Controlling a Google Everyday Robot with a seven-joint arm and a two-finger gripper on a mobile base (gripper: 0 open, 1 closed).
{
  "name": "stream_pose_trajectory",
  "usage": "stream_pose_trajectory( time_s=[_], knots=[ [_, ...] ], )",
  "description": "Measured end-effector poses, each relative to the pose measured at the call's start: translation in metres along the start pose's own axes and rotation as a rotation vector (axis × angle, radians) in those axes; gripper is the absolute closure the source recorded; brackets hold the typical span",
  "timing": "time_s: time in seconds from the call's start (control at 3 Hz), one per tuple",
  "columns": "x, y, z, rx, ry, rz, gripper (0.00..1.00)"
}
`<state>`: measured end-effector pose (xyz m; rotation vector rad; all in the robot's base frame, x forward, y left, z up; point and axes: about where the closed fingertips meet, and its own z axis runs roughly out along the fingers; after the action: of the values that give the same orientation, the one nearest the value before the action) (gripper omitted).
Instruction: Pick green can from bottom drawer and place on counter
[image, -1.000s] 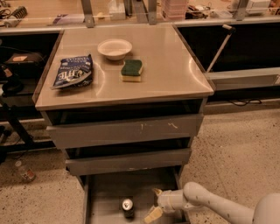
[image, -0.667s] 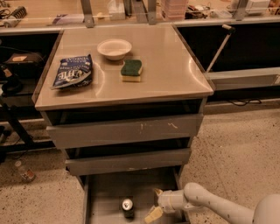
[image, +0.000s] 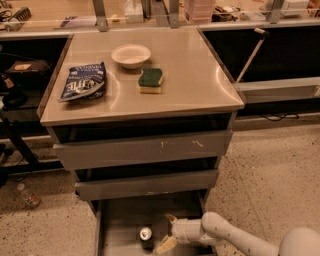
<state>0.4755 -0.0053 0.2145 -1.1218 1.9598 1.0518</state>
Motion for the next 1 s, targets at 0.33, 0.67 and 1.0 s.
stream_pose_trajectory(
  time_s=[0.33,0.67,1.0],
  knots=[
    [-0.026,-0.002,0.038,-0.023,-0.051,-0.058,0.0],
    [-0.021,-0.001,0.051,-0.012,-0.048,-0.065,0.0],
    [-0.026,0.005,0.07,-0.021,-0.06,-0.101,0.0]
  ],
)
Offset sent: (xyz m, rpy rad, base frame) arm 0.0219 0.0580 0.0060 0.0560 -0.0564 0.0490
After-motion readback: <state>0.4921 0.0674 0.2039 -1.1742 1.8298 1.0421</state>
